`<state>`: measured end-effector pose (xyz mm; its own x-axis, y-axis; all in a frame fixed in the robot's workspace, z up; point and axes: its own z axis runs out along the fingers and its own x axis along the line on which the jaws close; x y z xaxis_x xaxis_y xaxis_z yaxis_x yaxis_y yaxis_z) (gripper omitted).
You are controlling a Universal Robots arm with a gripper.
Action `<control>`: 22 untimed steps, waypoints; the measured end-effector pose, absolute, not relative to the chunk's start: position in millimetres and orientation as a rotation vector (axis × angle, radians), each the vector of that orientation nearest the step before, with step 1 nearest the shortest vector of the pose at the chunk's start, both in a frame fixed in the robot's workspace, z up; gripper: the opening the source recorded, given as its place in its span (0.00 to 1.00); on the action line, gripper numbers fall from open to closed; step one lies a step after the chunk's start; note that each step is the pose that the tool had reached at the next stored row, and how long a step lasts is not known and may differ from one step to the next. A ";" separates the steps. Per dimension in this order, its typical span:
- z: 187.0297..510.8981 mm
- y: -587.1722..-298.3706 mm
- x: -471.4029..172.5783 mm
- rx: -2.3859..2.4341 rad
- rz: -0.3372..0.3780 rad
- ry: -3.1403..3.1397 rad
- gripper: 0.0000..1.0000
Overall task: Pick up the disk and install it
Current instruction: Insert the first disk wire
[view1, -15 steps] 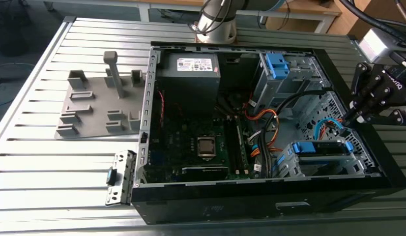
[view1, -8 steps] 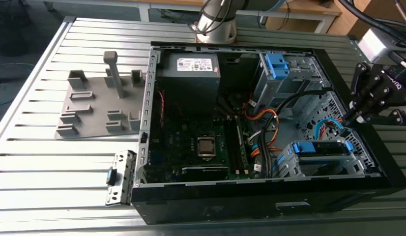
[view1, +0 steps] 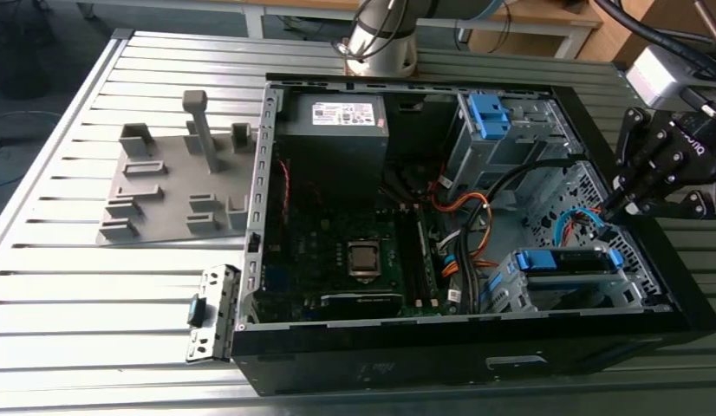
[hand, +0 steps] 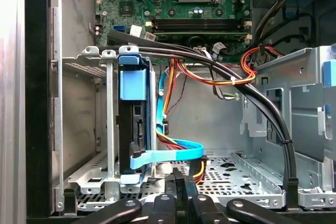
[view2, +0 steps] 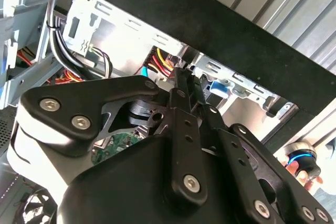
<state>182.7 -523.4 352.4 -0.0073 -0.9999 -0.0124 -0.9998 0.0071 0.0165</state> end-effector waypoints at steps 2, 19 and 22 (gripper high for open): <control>352.4 -523.5 182.6 2.211 -0.032 -2.227 0.18; 348.9 -557.3 174.8 2.211 -0.032 -2.227 0.18; 348.6 -557.5 166.1 2.212 -0.031 -2.228 0.18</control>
